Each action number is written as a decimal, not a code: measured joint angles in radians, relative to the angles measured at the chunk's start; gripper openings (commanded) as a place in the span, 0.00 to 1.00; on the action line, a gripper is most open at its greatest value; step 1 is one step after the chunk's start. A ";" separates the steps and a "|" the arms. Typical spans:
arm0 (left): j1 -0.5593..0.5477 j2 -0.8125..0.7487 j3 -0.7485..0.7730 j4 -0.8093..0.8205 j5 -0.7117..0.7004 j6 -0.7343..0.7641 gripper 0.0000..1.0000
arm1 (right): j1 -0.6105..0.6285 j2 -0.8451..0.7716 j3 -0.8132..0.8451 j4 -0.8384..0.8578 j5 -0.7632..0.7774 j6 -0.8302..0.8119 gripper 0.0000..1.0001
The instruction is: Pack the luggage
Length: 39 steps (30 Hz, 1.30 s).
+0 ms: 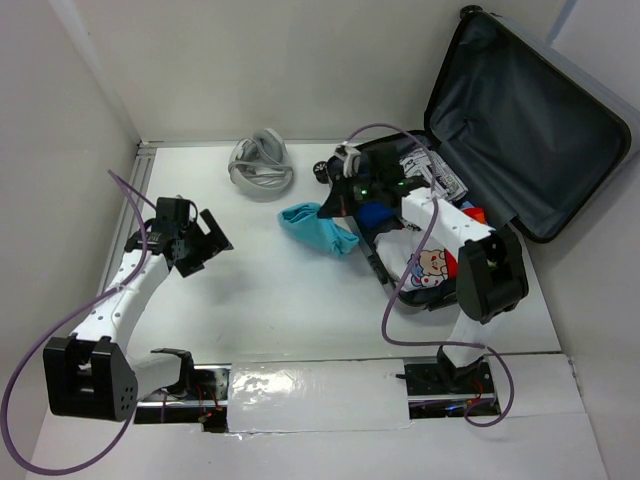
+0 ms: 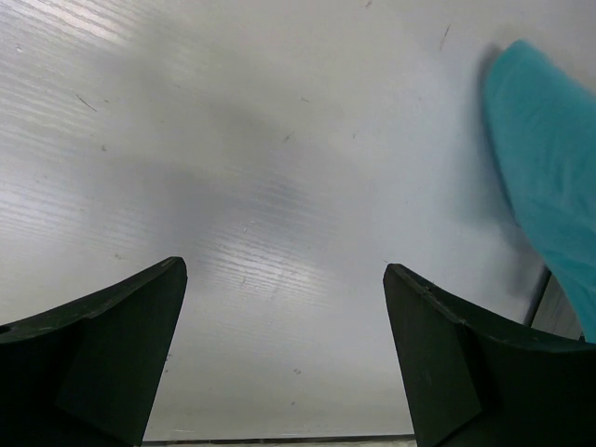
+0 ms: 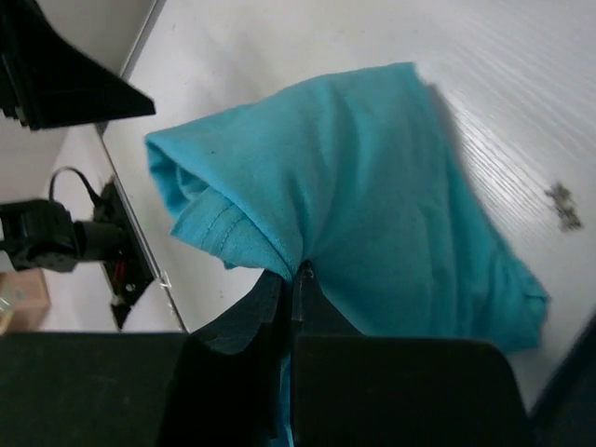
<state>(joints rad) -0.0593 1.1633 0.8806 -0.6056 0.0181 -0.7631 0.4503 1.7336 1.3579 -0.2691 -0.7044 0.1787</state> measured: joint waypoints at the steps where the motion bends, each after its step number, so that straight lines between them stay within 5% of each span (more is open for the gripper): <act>1: 0.000 0.001 0.000 0.000 0.003 0.000 1.00 | -0.028 -0.002 -0.008 0.000 -0.011 0.024 0.00; 15: 0.000 0.136 0.000 0.067 0.071 0.001 1.00 | -0.283 -0.287 -0.156 -0.065 -0.150 0.263 0.00; 20: 0.000 0.188 0.002 0.083 0.092 0.004 1.00 | -0.478 -0.417 -0.188 -0.114 -0.177 0.288 0.00; 28: 0.000 0.269 0.056 0.102 0.104 0.031 1.00 | -0.766 -0.440 -0.319 -0.331 -0.193 0.156 0.00; 39: 0.000 0.364 0.115 0.131 0.135 0.059 1.00 | -0.892 -0.367 -0.334 -0.459 -0.165 0.030 0.00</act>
<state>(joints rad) -0.0593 1.5269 0.9958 -0.4744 0.1532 -0.7044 -0.4419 1.3670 1.0237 -0.7280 -0.8692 0.2089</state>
